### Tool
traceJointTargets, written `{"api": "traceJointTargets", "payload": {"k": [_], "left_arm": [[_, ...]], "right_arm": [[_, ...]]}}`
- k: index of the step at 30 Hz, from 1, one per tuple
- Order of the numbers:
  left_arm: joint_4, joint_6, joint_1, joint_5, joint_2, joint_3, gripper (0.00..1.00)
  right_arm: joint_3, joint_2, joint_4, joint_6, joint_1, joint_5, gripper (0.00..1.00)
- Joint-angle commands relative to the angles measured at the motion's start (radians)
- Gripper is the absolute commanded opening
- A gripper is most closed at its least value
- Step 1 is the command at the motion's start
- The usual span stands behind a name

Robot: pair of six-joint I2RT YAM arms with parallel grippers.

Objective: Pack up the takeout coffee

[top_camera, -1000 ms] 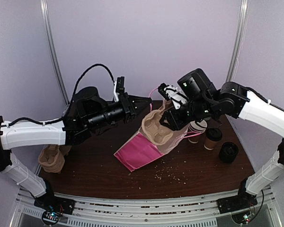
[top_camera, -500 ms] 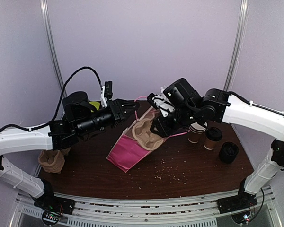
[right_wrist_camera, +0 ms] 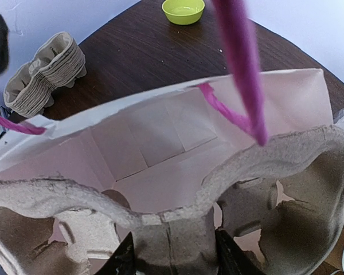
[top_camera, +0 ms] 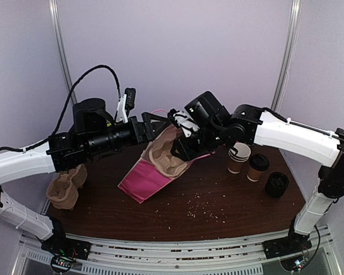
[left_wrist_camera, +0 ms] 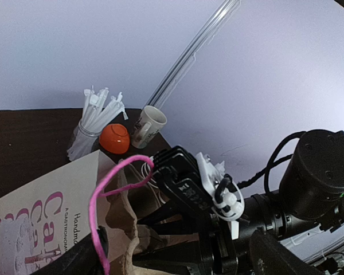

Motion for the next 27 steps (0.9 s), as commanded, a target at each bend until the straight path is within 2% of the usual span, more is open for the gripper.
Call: {"api": "traceJointTargets", "payload": {"k": [1, 8, 15, 22, 26, 27], "left_arm": [[-0.168, 0.184, 0.002, -0.067, -0.063, 0.062, 0.90], [-0.364, 0.326, 0.001, -0.165, -0.121, 0.109, 0.92], [-0.506, 0.361, 0.002, -0.186, -0.135, 0.131, 0.88], [-0.589, 0.359, 0.002, -0.174, -0.100, 0.140, 0.74], [-0.621, 0.366, 0.002, -0.186, -0.071, 0.156, 0.55], [-0.627, 0.367, 0.002, -0.189, -0.067, 0.159, 0.48]], "right_arm": [[0.040, 0.028, -0.033, 0.003, 0.005, 0.021, 0.42], [0.079, 0.067, -0.037, 0.003, 0.005, 0.024, 0.42], [0.149, 0.117, -0.046, 0.009, 0.004, 0.035, 0.41], [0.176, 0.140, -0.046, 0.011, 0.002, 0.032, 0.41], [0.181, 0.144, -0.046, 0.011, 0.001, 0.030, 0.41], [0.181, 0.144, -0.048, 0.011, 0.001, 0.029, 0.41]]}}
